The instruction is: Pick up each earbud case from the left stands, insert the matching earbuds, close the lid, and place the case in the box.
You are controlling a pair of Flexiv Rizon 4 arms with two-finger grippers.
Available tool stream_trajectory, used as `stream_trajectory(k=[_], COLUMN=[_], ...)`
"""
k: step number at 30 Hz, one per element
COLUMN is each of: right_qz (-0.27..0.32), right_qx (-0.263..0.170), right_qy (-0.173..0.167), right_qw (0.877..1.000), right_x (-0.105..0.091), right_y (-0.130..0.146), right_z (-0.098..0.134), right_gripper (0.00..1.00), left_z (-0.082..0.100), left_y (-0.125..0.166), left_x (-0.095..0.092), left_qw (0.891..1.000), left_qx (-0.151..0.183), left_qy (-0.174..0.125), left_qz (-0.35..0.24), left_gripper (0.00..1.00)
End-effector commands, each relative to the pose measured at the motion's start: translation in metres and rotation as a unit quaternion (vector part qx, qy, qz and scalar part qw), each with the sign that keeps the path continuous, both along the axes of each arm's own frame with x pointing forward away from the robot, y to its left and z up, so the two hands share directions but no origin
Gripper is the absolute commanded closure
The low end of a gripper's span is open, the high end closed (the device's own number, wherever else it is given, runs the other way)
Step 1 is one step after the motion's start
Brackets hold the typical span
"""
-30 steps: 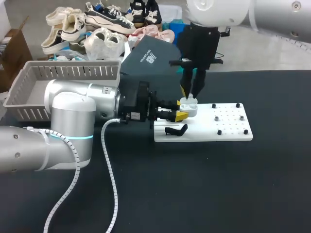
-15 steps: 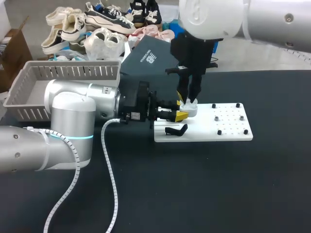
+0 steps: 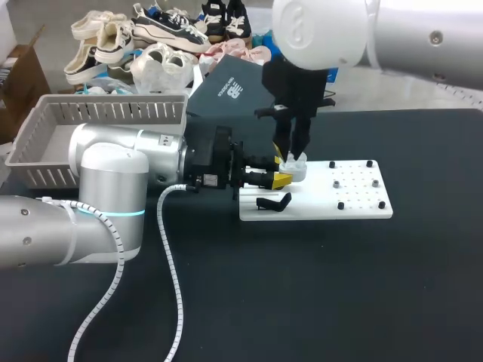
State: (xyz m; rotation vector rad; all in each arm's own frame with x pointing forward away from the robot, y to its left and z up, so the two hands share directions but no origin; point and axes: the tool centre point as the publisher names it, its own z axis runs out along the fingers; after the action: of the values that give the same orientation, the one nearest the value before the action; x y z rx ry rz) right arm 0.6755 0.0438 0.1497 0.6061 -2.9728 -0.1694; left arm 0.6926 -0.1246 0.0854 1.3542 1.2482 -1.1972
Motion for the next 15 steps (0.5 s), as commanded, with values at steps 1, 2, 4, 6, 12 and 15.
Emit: stream_trajectory(k=[1, 2, 4, 6, 12, 15], right_qz=[-0.001, -0.002, -0.002, -0.003, -0.005, -0.007], right_qx=[-0.003, -0.003, -0.004, -0.005, -0.009, -0.009], right_qy=[-0.004, -0.004, -0.005, -0.005, -0.009, -0.011], right_qw=[1.0, 1.0, 1.0, 1.0, 1.0, 1.0], right_x=[-0.0004, -0.0001, 0.0006, 0.0012, 0.0029, 0.0039], right_y=[0.0011, 0.0013, 0.0013, 0.0013, 0.001, 0.0008], right_z=[-0.0024, -0.0028, -0.0034, -0.0039, -0.0064, -0.0068], right_gripper=[1.0, 1.0, 1.0, 1.0, 1.0, 1.0], left_z=[-0.0004, -0.0004, -0.0004, -0.0004, -0.0004, -0.0004], left_y=[-0.0002, -0.0002, -0.0002, -0.0002, -0.0002, -0.0002], left_x=[0.0004, 0.0004, 0.0004, 0.0004, 0.0004, 0.0004], left_qw=[1.0, 1.0, 1.0, 1.0, 1.0, 1.0], left_qx=[-0.001, -0.001, -0.001, -0.001, -0.001, -0.001], left_qy=[0.0, 0.0, 0.0, 0.0, 0.0, 0.0], left_qz=[0.0, 0.0, 0.0, 0.0, 0.0, 0.0], left_gripper=[1.0, 1.0, 1.0, 1.0, 1.0, 1.0])
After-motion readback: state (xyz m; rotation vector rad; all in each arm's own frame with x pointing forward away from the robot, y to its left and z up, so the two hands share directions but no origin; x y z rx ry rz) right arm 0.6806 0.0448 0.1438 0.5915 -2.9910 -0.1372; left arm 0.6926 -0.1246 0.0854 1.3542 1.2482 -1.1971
